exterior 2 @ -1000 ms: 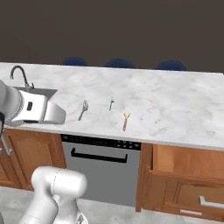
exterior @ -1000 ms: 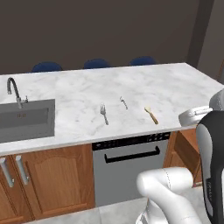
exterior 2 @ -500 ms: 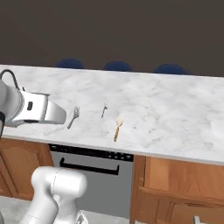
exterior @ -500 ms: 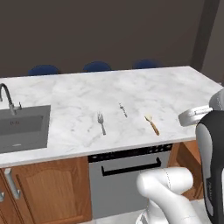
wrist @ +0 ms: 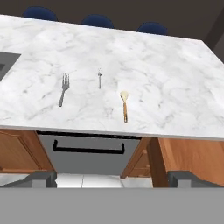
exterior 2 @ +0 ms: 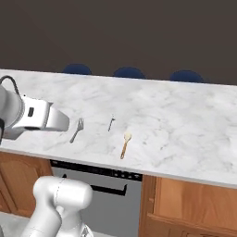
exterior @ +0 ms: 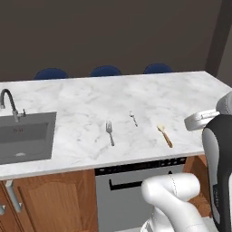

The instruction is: Organize the utensils by type. Pick up the wooden spoons from the counter and place them in the open cabinet. Then pick up the metallic utensils from the counter and place them in the open drawer.

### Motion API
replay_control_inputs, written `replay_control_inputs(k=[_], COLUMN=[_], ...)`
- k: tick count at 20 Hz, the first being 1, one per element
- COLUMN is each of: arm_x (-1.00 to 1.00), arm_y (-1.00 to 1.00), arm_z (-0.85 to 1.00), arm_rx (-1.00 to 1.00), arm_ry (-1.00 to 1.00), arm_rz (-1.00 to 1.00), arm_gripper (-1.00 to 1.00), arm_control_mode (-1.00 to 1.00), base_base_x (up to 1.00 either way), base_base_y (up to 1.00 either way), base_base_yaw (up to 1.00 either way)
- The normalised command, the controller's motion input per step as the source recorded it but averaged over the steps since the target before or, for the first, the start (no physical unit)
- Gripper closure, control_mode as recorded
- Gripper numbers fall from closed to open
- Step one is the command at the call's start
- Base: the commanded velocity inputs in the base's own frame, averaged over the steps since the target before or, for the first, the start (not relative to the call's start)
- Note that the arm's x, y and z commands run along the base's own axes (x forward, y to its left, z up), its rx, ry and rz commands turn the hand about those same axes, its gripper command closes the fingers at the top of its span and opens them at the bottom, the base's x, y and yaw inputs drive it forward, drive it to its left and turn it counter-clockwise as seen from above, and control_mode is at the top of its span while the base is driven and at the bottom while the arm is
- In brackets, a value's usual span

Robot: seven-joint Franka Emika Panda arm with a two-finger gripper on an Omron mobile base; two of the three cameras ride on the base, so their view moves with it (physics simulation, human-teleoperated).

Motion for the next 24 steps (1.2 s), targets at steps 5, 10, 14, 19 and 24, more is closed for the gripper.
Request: replay_control_inputs(k=[5,10,14,19,24], arm_x=[0.0,0.0,0.0,0.0,0.0], arm_y=[0.0,0.0,0.0,0.0,0.0], arm_z=[0.0,0.0,0.0,0.0,0.0], arm_rx=[0.0,0.0,0.0,0.0,0.0], arm_ry=[0.0,0.0,0.0,0.0,0.0], arm_rz=[0.0,0.0,0.0,0.0,0.0], arm_gripper=[-1.0,-1.0,-1.0,-1.0,-1.0], arm_control_mode=[1.0,1.0,1.0,1.0,1.0], base_base_x=[0.45,0.41,0.31,0.36,0.37], base_base_y=[-0.09,-0.11,-0.04,-0.02,-0.16], base_base_yaw=[0.06,0.06,0.02,0.0,0.0])
